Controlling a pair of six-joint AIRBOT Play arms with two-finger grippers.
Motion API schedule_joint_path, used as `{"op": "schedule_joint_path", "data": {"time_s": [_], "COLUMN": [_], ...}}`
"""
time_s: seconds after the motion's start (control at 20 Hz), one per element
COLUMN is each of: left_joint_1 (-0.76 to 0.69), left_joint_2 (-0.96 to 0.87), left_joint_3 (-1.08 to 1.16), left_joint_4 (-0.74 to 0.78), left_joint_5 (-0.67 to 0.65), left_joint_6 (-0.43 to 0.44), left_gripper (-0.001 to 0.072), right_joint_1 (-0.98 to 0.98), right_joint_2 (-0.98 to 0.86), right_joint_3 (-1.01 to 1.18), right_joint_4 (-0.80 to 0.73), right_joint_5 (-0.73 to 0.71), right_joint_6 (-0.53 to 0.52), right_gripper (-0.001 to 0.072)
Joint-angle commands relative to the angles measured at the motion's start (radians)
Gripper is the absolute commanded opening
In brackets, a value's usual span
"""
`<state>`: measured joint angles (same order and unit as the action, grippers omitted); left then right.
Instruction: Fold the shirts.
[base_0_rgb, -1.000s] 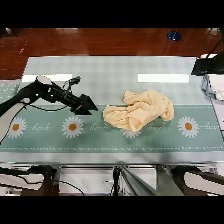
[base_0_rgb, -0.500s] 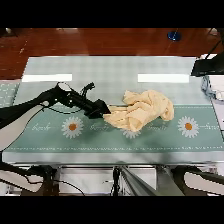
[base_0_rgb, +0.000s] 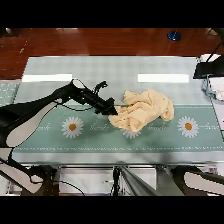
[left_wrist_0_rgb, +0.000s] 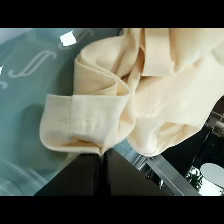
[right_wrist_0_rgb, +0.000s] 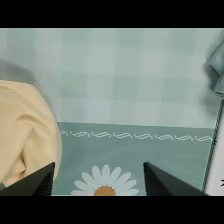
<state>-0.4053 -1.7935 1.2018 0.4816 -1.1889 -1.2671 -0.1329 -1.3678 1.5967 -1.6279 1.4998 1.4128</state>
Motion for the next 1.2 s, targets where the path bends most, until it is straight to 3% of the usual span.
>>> {"op": "schedule_joint_path", "data": {"time_s": [0.0,0.2,0.3,0.6,0.9,1.15], "left_joint_1": [0.020,0.037,0.037,0.037,0.037,0.037], "left_joint_2": [-0.003,-0.003,-0.003,-0.003,-0.003,-0.003], "left_joint_3": [0.011,0.011,0.011,0.011,0.011,0.011], "left_joint_4": [-0.002,-0.001,-0.001,-0.001,-0.001,-0.001], "left_joint_5": [-0.074,-0.094,-0.094,-0.095,-0.095,-0.095], "left_joint_6": [0.025,0.037,0.044,0.044,0.044,0.044], "left_gripper": [0.0044,0.0044,0.0044,0.0045,0.0044,0.0044], "right_joint_1": [-0.074,-0.300,-0.342,-0.269,-0.154,0.016], "right_joint_2": [-0.001,-0.001,-0.001,-0.001,-0.010,-0.115], "right_joint_3": [-0.068,-0.306,-0.402,-0.581,-0.633,-0.633], "right_joint_4": [0.012,0.451,0.557,0.644,0.695,0.745], "right_joint_5": [-0.001,0.000,-0.011,-0.144,-0.288,-0.315], "right_joint_6": [-0.026,-0.129,-0.172,-0.253,-0.254,-0.235], "right_gripper": [0.0605,0.0621,0.0621,0.0621,0.0621,0.0595]}}
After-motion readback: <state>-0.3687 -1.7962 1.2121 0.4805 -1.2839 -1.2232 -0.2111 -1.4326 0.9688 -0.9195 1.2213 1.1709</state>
